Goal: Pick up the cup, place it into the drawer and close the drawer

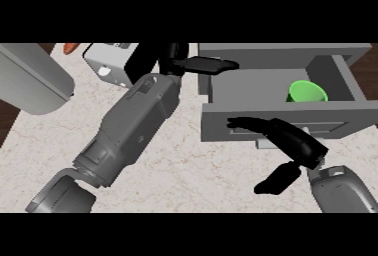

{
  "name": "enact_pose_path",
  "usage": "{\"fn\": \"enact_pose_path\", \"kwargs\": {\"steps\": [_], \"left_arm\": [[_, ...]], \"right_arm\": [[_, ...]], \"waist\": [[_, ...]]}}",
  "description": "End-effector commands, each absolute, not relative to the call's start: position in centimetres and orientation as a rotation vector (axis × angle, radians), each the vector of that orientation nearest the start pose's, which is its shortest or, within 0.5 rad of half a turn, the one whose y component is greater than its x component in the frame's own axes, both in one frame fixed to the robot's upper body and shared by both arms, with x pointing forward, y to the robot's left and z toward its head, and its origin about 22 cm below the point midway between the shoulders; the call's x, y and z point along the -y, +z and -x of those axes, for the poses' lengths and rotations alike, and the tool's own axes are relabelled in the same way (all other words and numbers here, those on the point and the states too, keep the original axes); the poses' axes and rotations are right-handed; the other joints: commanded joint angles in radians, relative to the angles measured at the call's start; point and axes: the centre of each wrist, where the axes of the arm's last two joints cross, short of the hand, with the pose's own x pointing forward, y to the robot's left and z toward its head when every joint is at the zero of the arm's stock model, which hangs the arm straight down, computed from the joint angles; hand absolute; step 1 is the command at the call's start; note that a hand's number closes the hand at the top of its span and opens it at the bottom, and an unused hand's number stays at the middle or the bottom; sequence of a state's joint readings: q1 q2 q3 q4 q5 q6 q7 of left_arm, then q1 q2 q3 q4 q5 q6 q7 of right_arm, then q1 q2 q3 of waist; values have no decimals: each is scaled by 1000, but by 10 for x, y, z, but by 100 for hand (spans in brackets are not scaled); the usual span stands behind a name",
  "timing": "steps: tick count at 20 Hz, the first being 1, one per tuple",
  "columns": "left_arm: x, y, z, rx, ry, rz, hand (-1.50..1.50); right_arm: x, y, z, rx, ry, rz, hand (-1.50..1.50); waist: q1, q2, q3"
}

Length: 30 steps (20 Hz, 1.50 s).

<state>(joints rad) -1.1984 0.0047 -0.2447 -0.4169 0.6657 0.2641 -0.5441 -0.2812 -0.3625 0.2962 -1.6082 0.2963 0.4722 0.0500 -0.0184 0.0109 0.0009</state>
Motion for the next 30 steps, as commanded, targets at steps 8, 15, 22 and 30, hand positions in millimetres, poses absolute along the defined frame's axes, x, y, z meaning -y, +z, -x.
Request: {"fn": "enact_pose_path", "kwargs": {"steps": [8,15,22,30], "left_arm": [[-112,80,-434,1907,96,326,-150],[-132,64,-423,1889,76,377,-150],[-151,69,-422,1902,51,391,-150],[-155,66,-418,1895,44,424,-150]], "right_arm": [[212,-15,-344,1293,1292,143,150],[250,5,-389,1461,1122,230,150],[288,74,-430,1567,937,343,150],[296,107,-440,1591,853,355,150]], "waist": [[100,-1,1],[142,11,4],[183,25,5],[217,32,4]]}}
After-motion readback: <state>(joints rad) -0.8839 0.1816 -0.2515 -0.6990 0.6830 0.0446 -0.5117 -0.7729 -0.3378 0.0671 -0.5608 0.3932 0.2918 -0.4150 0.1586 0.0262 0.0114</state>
